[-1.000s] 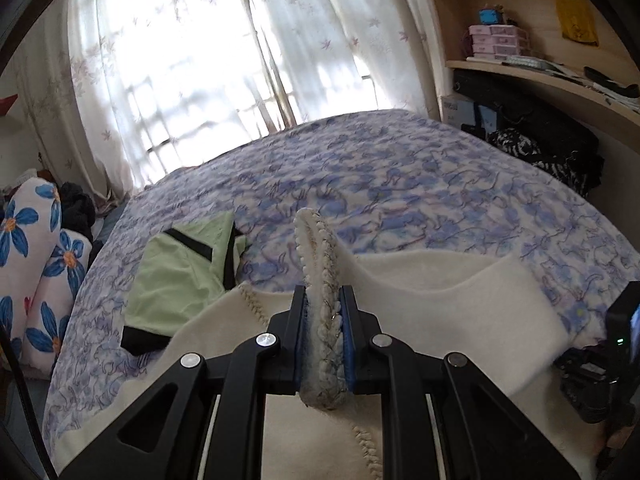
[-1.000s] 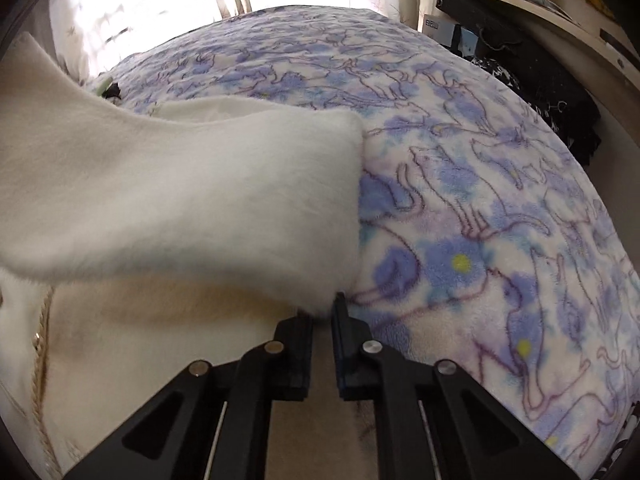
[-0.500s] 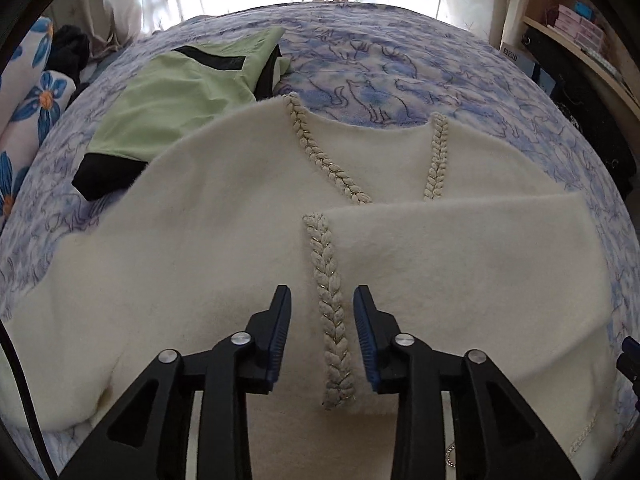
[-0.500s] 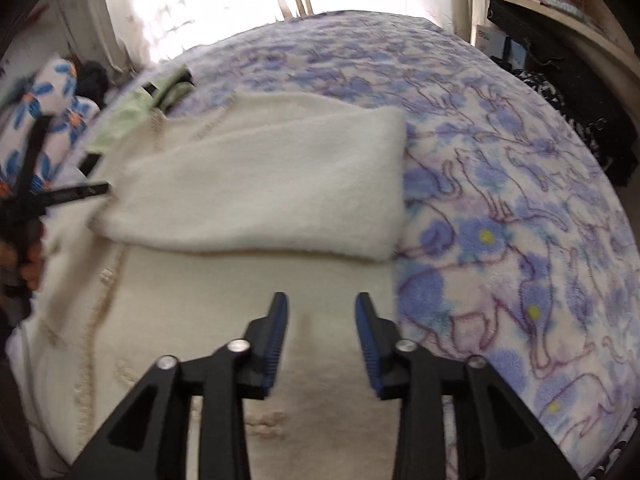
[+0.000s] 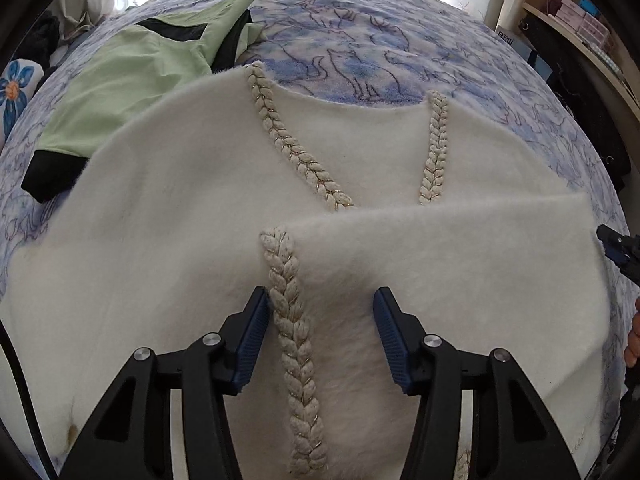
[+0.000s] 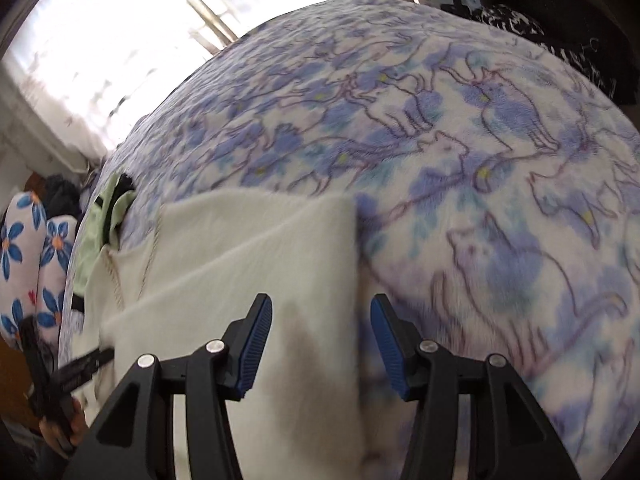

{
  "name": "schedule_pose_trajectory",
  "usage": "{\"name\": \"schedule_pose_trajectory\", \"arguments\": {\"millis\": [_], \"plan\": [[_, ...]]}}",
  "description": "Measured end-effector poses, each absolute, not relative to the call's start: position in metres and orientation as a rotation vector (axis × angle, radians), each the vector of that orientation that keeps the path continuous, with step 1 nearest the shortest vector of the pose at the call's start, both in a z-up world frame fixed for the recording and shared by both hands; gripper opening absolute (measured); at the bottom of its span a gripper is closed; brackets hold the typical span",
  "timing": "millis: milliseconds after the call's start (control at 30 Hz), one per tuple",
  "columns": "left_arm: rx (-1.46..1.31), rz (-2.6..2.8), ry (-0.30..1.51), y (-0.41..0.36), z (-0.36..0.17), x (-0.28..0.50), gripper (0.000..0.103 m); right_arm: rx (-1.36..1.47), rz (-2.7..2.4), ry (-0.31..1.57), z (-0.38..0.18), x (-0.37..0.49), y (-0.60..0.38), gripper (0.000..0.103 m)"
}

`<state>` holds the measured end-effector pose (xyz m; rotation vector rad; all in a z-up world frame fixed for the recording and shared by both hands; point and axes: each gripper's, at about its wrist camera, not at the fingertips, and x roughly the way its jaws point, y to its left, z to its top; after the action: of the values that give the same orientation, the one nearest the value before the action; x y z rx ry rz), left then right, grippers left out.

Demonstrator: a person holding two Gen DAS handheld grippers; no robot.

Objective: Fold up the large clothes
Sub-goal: 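Grasp the braided cuff of the folded sleeve with the left gripper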

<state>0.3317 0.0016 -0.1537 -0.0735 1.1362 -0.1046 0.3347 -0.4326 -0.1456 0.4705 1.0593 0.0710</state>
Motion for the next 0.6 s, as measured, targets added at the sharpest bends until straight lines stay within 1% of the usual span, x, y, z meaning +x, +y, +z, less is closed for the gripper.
{"name": "schedule_pose_trajectory", "arguments": {"millis": [33,67,100,133,200,333,467,533,600], "plan": [[-0.060,-0.097,1.128,0.001,-0.153,0.334,0.043,0.494,0.074,1.073,-0.152,0.341,-0.435,0.051],[-0.039,-0.075,1.119,0.000,-0.153,0.334,0.026,0.519,0.082,1.084,-0.159,0.346,-0.437,0.051],[-0.009,-0.043,1.111,0.000,-0.152,0.335,0.014,0.538,0.089,1.093,-0.164,0.349,-0.438,0.052],[-0.007,-0.041,1.102,0.001,-0.151,0.335,0.013,0.543,0.090,1.094,-0.167,0.351,-0.437,0.052],[-0.030,-0.030,1.050,0.005,-0.143,0.332,0.009,0.533,0.095,1.087,-0.166,0.353,-0.434,0.052],[-0.114,-0.036,0.938,0.017,-0.116,0.317,0.008,0.536,0.156,1.075,-0.157,0.353,-0.428,0.052],[-0.147,0.021,0.859,0.030,-0.100,0.311,0.008,0.512,0.180,1.073,-0.153,0.354,-0.425,0.052],[-0.148,0.054,0.851,0.037,-0.101,0.313,0.008,0.502,0.177,1.075,-0.154,0.355,-0.423,0.052],[-0.133,0.063,0.890,0.041,-0.109,0.315,0.008,0.500,0.176,1.083,-0.158,0.357,-0.421,0.051]]}}
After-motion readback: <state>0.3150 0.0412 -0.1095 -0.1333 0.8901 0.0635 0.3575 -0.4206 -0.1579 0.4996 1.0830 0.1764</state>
